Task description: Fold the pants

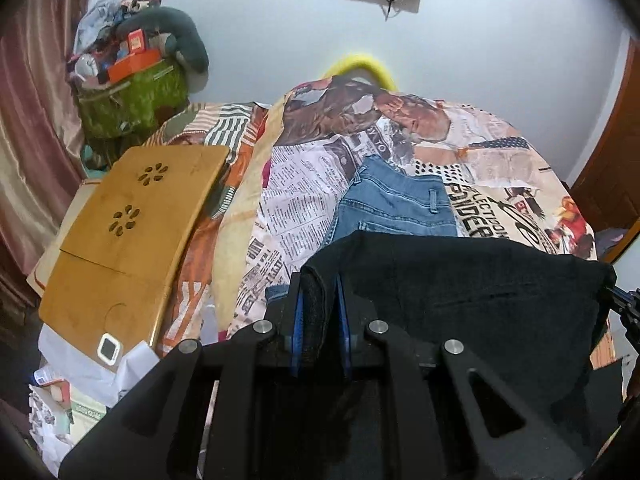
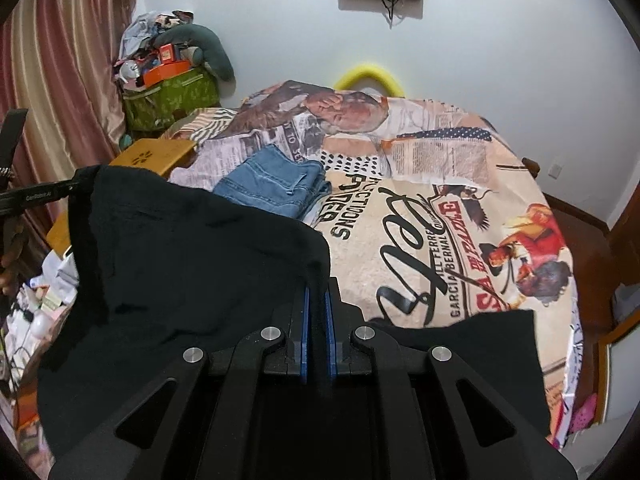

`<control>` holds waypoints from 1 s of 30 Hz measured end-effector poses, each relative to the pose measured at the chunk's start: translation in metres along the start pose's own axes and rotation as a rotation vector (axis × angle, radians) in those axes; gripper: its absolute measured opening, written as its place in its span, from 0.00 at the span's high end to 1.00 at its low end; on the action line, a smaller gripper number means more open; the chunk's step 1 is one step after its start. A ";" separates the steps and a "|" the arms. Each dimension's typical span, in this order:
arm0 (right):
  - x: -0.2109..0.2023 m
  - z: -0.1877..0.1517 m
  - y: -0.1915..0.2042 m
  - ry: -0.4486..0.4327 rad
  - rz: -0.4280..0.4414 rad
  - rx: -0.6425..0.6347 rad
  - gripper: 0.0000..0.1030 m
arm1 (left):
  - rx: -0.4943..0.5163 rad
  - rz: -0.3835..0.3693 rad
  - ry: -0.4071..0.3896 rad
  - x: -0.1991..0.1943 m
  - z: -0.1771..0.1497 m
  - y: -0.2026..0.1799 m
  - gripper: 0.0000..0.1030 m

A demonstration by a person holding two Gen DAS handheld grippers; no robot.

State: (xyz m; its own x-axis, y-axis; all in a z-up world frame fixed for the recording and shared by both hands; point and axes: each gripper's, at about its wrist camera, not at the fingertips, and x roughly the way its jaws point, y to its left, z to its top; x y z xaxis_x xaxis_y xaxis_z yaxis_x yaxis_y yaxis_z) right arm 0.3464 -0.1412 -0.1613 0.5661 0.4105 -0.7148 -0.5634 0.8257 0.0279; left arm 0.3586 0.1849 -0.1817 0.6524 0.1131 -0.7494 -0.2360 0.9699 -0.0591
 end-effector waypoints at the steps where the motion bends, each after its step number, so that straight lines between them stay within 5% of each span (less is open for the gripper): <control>1: -0.006 -0.005 0.003 0.001 0.001 -0.003 0.94 | 0.003 -0.002 -0.003 -0.005 -0.004 0.000 0.86; 16: -0.071 -0.074 0.047 0.009 0.033 -0.017 0.94 | 0.045 -0.008 -0.031 -0.083 -0.090 0.017 0.86; 30: -0.074 -0.136 0.076 0.083 0.087 0.006 0.94 | -0.013 -0.012 0.100 -0.088 -0.182 0.048 0.86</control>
State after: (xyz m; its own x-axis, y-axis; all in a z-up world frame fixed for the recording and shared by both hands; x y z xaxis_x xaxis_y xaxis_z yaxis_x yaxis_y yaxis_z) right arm 0.1797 -0.1619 -0.2014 0.4628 0.4476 -0.7652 -0.6048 0.7905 0.0966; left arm 0.1590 0.1823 -0.2381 0.5802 0.0790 -0.8107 -0.2387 0.9681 -0.0765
